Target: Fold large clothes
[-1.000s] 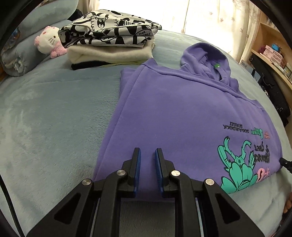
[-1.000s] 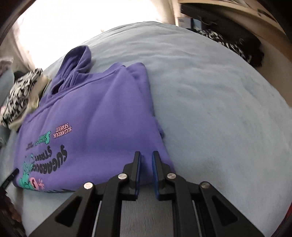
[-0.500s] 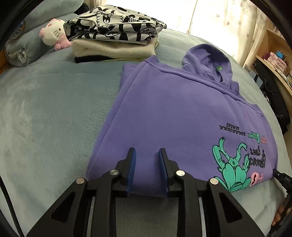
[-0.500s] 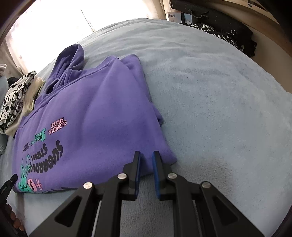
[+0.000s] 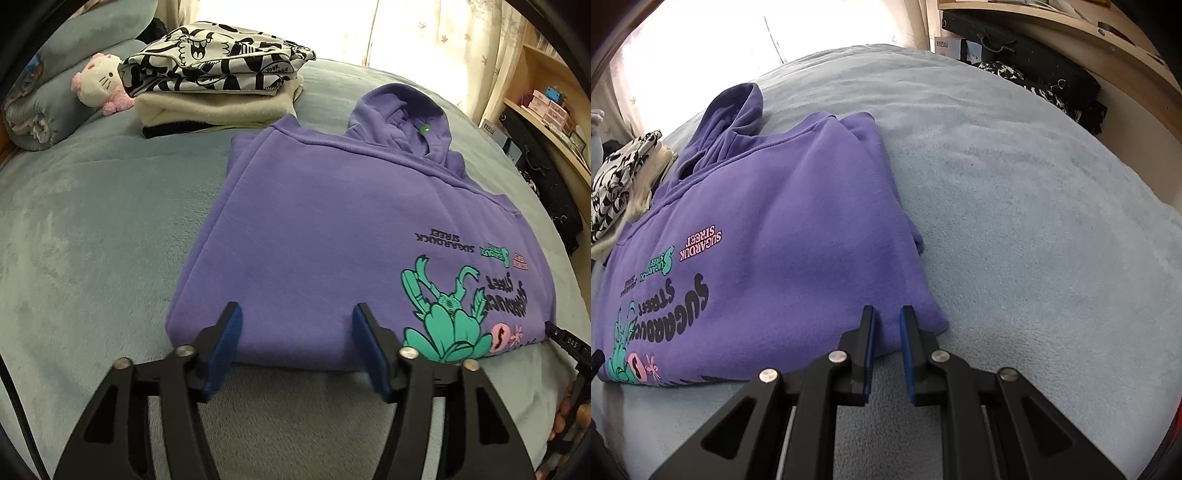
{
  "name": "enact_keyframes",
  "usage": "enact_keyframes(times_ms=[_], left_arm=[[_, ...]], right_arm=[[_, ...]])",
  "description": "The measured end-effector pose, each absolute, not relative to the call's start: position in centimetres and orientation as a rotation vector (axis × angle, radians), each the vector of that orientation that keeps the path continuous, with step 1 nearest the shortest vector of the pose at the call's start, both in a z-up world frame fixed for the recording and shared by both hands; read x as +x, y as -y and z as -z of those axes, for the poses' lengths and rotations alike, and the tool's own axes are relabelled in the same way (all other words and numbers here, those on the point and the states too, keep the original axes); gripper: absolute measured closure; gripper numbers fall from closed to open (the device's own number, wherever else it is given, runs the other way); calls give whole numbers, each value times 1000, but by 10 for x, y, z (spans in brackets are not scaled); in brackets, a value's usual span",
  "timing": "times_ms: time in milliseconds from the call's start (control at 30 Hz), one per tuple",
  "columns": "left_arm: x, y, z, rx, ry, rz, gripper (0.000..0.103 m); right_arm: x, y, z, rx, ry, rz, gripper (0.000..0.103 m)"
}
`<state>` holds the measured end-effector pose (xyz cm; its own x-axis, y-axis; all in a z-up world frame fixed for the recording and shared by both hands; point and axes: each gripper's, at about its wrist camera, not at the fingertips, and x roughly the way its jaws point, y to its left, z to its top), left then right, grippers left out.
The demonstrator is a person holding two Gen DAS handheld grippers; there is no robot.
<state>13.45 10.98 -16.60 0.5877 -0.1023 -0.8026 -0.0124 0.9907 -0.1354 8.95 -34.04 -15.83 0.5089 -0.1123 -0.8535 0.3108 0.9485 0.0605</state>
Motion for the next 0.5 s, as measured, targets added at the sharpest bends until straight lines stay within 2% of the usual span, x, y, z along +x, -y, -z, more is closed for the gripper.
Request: enact_keyframes(times_ms=[100, 500], left_arm=[[128, -107, 159, -120, -935, 47, 33], [113, -104, 122, -125, -937, 80, 33]], right_arm=[[88, 343, 158, 244, -1013, 249, 90], [82, 335, 161, 245, -1062, 278, 84]])
